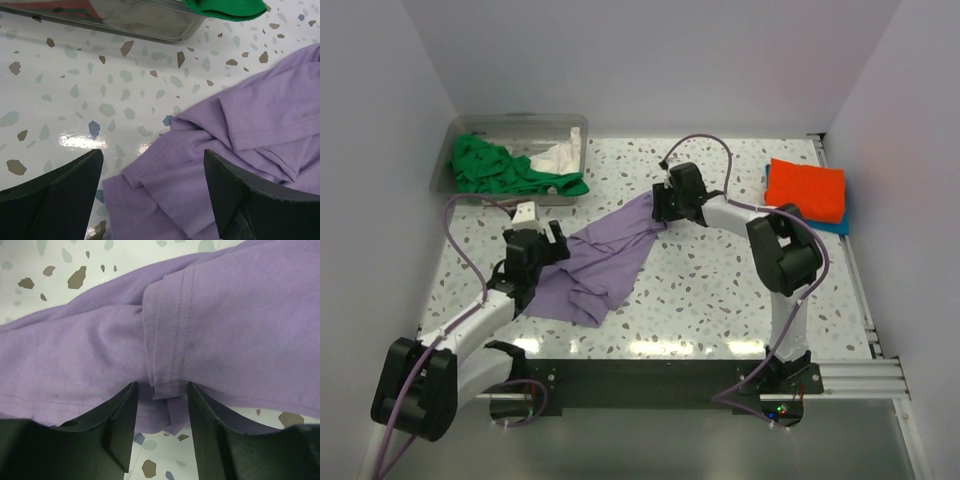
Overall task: Fold and stack the t-shirts
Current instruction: Flatten the tshirt out
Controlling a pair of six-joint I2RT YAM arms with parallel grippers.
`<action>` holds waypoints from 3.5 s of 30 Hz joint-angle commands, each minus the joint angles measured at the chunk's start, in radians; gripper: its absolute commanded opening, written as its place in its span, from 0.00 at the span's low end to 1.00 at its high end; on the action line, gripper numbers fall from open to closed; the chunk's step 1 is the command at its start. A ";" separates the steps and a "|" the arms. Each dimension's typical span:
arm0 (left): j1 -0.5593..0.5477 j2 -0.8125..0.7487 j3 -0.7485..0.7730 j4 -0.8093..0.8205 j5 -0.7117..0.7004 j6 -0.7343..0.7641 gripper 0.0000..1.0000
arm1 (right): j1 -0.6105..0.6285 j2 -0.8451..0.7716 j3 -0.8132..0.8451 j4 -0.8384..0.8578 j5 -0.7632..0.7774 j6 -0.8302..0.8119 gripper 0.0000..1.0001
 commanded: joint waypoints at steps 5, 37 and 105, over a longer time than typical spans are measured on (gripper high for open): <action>0.008 -0.054 -0.012 -0.025 -0.041 -0.020 0.87 | 0.013 0.029 0.074 -0.069 0.091 -0.041 0.26; 0.006 0.092 0.049 -0.029 0.055 0.018 0.85 | -0.470 -0.512 -0.040 -0.441 0.542 0.012 0.00; 0.063 0.098 0.086 -0.457 -0.066 -0.278 0.39 | -0.577 -0.517 -0.087 -0.405 0.262 0.033 0.01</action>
